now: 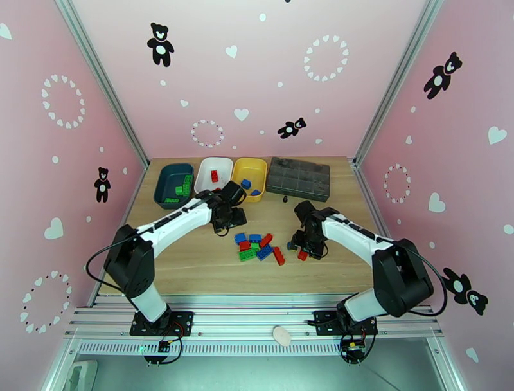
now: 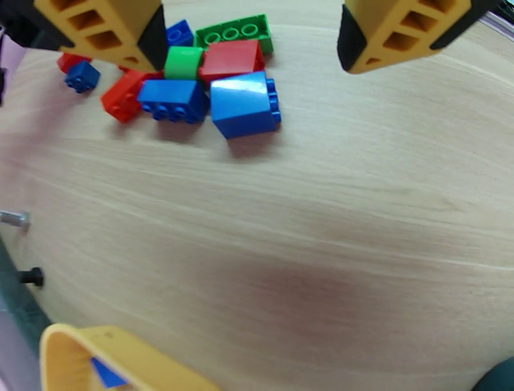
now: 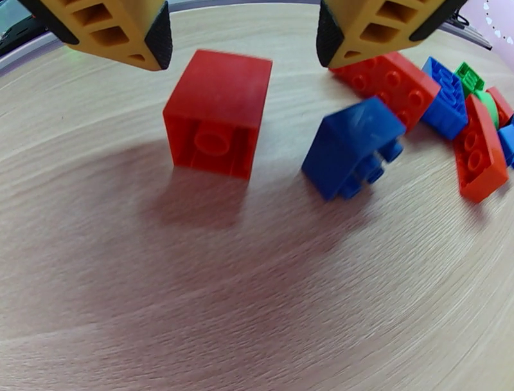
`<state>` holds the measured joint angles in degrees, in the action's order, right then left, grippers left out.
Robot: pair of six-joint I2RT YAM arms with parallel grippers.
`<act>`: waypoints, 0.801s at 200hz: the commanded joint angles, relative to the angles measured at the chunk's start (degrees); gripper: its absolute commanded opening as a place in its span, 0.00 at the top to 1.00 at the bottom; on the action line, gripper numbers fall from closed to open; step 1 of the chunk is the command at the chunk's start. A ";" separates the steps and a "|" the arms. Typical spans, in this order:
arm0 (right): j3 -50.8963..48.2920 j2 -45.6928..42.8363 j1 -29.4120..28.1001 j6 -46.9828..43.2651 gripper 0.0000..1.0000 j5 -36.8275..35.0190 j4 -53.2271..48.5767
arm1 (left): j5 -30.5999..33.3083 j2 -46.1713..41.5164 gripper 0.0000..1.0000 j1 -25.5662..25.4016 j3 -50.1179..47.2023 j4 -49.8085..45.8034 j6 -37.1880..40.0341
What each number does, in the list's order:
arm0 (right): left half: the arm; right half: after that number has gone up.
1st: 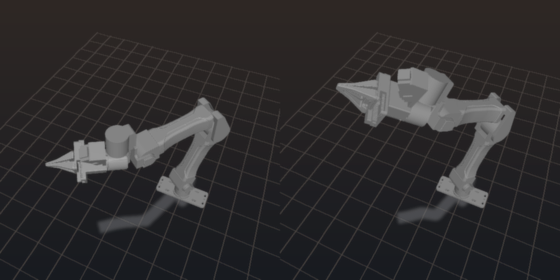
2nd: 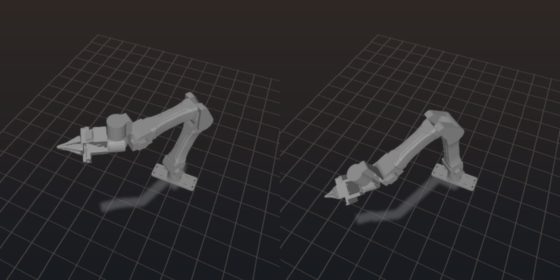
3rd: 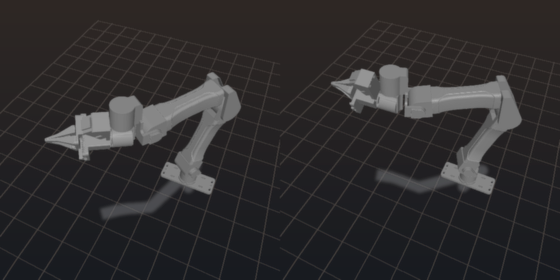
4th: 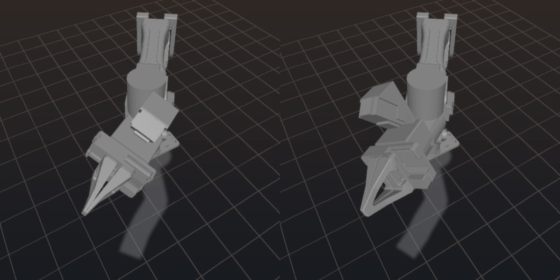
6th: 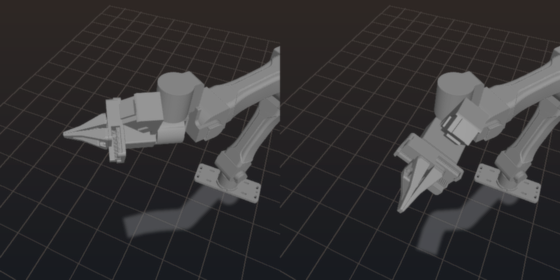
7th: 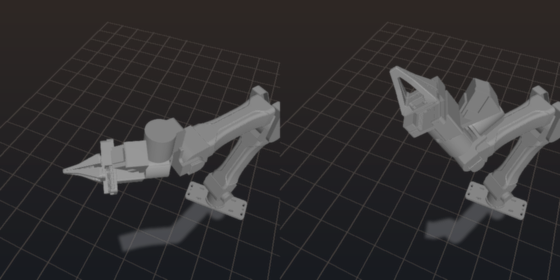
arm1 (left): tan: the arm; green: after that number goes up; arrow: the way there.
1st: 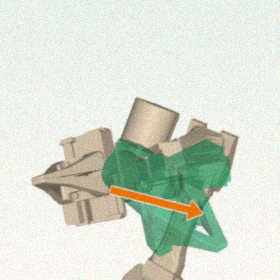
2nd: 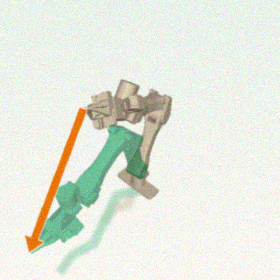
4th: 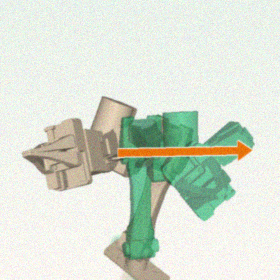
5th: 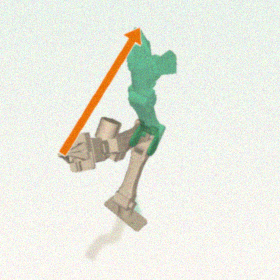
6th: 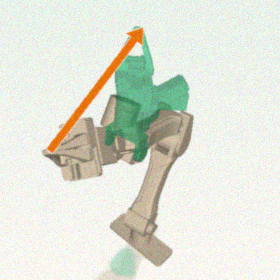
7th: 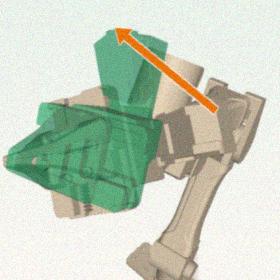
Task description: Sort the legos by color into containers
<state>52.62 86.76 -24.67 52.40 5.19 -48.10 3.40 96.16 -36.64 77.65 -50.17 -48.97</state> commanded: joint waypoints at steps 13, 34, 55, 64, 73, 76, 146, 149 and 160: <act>1.23 1.92 0.21 0.21 0.36 -1.72 0.44 | -0.93 -2.71 0.25 2.44 -1.60 1.22 -1.04; 1.34 3.34 0.22 0.33 0.37 -2.10 0.91 | -1.64 -3.75 0.25 3.94 -2.57 1.39 -0.89; 1.69 4.65 0.19 0.34 0.39 -2.88 0.99 | -2.18 -4.91 0.24 5.42 -3.42 1.57 -0.78; 1.78 5.02 0.23 0.33 0.40 -3.23 1.03 | -2.34 -5.27 0.24 6.06 -3.84 1.58 -0.75; 1.78 5.39 0.21 0.33 0.41 -3.34 1.27 | -2.60 -5.77 0.24 6.47 -4.13 1.57 -0.56; 1.78 5.51 0.15 0.33 0.41 -3.35 1.30 | -2.63 -5.86 0.24 6.64 -4.18 1.57 -0.52; 3.60 3.24 0.10 0.54 0.73 -5.75 -1.10 | -4.36 -9.49 0.24 10.99 -7.01 1.64 -0.16; 3.89 2.79 0.06 0.39 0.74 -5.84 -1.37 | -4.58 -9.62 0.24 11.31 -7.06 1.65 -0.12; 5.03 1.08 0.01 -0.08 0.77 -5.90 -2.22 | -5.27 -10.21 0.24 12.48 -7.65 1.74 -0.13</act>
<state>54.39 92.27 -24.62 52.86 1.23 -47.31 0.21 88.16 -26.39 71.44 -48.75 -49.36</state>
